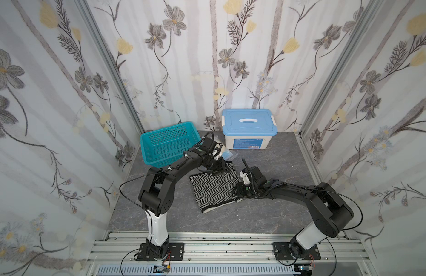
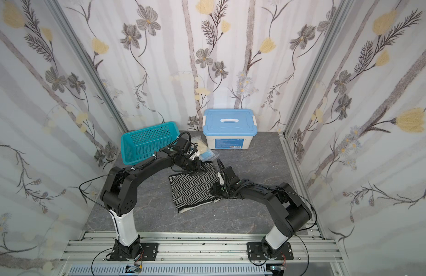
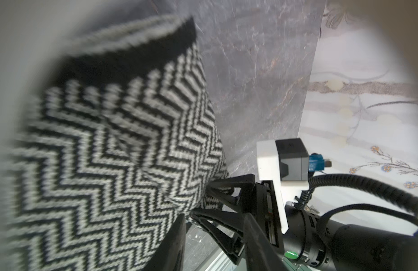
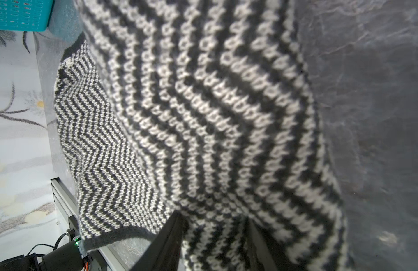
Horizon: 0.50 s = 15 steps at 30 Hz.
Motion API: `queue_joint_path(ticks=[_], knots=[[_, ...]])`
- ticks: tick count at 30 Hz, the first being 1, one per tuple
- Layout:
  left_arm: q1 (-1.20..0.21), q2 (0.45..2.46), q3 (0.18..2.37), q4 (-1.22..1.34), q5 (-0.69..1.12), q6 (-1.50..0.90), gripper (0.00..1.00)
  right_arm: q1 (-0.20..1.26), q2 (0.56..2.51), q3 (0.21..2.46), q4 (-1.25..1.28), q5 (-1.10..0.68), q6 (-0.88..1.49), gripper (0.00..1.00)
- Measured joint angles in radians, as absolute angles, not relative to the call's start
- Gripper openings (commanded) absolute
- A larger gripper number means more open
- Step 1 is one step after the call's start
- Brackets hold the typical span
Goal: Roll up the scarf and place it into the basket
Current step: Roll the scarf at the center of the board.
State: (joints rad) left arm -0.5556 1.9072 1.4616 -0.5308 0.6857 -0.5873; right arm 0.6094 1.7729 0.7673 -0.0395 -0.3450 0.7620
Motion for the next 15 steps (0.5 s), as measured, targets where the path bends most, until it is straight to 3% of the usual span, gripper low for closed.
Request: queue_joint_path(ticks=[11, 13, 15], knots=[[-0.58, 2.05, 1.375, -0.266, 0.713, -0.756, 0.29, 0.606, 1.725, 0.741, -0.033, -0.344, 0.769, 0.52], [-0.577, 2.075, 1.348, -0.239, 0.715, -0.763, 0.28, 0.606, 1.711, 0.741, -0.046, -0.344, 0.769, 0.58], [-0.575, 2.078, 1.321, -0.212, 0.725, -0.764, 0.27, 0.603, 1.687, 0.744, -0.065, -0.345, 0.769, 0.74]])
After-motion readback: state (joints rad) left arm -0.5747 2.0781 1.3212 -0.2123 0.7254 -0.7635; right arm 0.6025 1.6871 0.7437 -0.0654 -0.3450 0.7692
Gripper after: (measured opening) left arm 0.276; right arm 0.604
